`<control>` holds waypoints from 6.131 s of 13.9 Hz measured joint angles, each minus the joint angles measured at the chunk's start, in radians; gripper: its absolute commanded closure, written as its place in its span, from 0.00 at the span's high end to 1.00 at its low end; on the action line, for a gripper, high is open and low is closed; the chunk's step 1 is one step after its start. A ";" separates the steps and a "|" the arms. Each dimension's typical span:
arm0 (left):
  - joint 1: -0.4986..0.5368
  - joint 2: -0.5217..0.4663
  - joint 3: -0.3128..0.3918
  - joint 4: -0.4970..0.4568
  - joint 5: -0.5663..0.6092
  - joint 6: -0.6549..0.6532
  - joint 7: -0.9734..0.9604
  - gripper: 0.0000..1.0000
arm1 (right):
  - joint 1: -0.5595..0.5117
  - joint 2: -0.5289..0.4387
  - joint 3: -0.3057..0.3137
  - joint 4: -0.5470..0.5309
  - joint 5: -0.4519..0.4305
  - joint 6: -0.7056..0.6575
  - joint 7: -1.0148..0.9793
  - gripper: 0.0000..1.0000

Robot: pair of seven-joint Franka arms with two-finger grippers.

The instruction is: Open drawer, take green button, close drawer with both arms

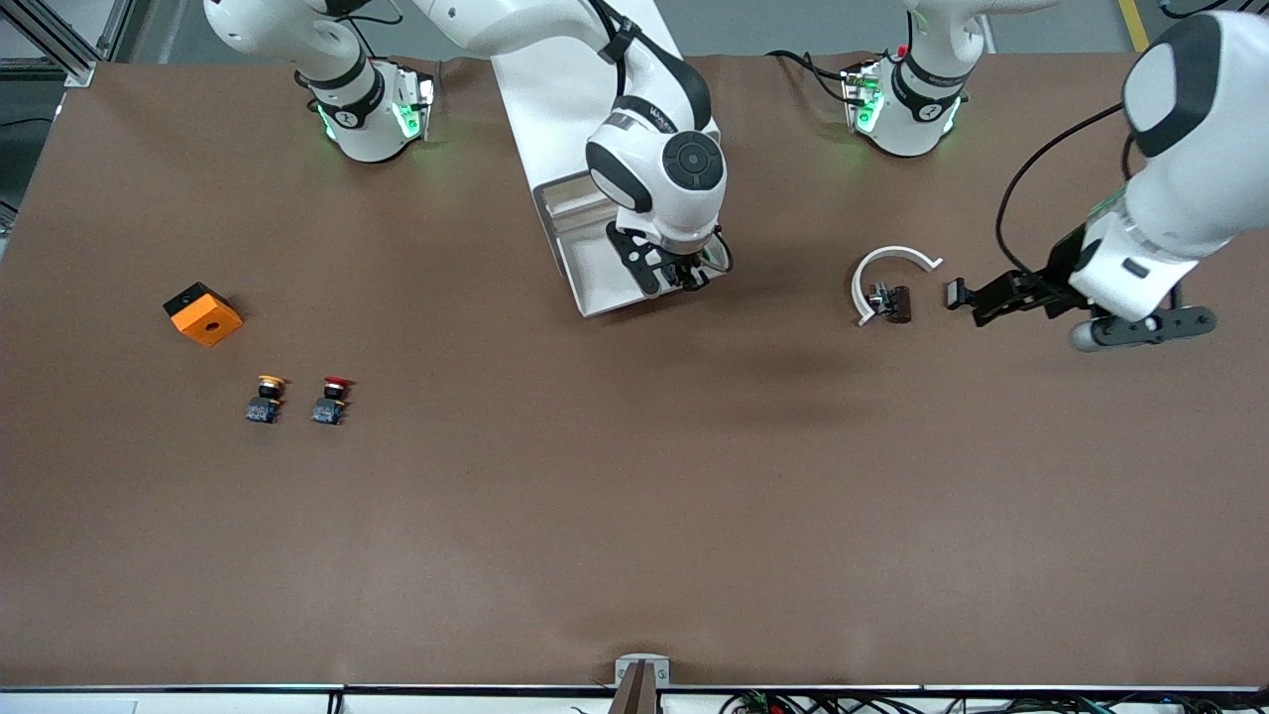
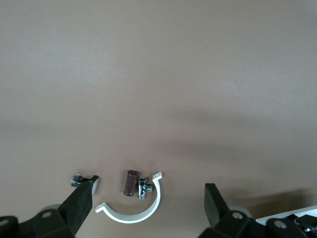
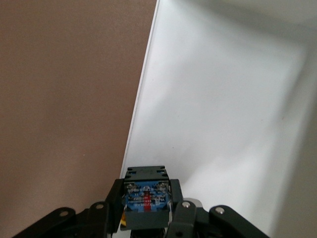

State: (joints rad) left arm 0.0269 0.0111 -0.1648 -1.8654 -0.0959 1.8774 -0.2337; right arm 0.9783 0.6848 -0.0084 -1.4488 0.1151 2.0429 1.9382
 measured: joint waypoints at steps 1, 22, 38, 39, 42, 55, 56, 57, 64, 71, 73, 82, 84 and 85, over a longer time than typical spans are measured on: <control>0.000 0.011 -0.029 -0.007 -0.001 0.008 -0.018 1.00 | 0.002 0.000 0.000 0.000 0.000 0.000 0.000 0.00; -0.332 0.494 -0.214 -0.019 0.131 0.493 -0.696 1.00 | -0.247 -0.140 -0.029 0.212 0.040 -0.413 -0.906 0.00; -0.502 0.528 -0.248 -0.017 0.132 0.339 -0.946 1.00 | -0.579 -0.169 -0.036 0.116 -0.082 -0.329 -1.449 0.00; -0.503 0.531 -0.259 -0.017 0.132 0.339 -0.949 1.00 | -0.595 -0.176 -0.036 0.073 -0.082 -0.274 -1.452 0.00; -0.503 0.546 -0.296 -0.017 0.128 0.337 -0.955 1.00 | -0.643 -0.212 -0.037 -0.087 -0.084 -0.111 -1.483 0.00; -0.524 0.581 -0.337 0.003 0.013 0.335 -1.010 1.00 | -0.720 -0.258 -0.035 -0.515 -0.101 0.369 -1.555 0.00; -0.510 0.580 -0.335 0.019 0.013 0.335 -1.024 1.00 | -0.721 -0.258 -0.035 -0.536 -0.105 0.401 -1.555 0.00; -0.488 0.577 -0.333 0.039 0.013 0.330 -1.029 1.00 | -0.723 -0.258 -0.036 -0.557 -0.111 0.425 -1.555 0.00; -0.230 0.523 -0.329 0.208 0.161 0.142 -1.023 1.00 | -0.753 -0.258 -0.037 -0.599 -0.116 0.458 -1.554 0.00; -0.071 0.426 -0.330 0.273 0.416 0.122 -0.904 1.00 | -0.771 -0.213 -0.033 -0.623 -0.116 0.528 -1.554 0.00; -0.044 0.396 -0.329 0.294 0.417 0.096 -0.833 1.00 | -0.770 -0.206 -0.028 -0.624 -0.117 0.531 -1.554 0.00; 0.089 0.205 -0.299 0.386 0.288 -0.164 -0.395 1.00 | -0.766 -0.200 -0.024 -0.628 -0.119 0.531 -1.554 0.00; 0.085 0.138 -0.216 0.386 0.231 -0.240 -0.236 1.00 | -0.766 -0.198 -0.024 -0.628 -0.119 0.531 -1.554 0.99; 0.080 0.107 -0.169 0.385 0.206 -0.272 -0.164 1.00 | -0.766 -0.197 -0.024 -0.628 -0.119 0.532 -1.554 1.00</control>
State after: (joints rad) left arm 0.1067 0.1182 -0.3342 -1.4805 0.1100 1.6052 -0.3976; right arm 0.2119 0.4882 -0.0326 -2.0769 -0.0036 2.5748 0.3843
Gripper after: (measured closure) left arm 0.000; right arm 0.581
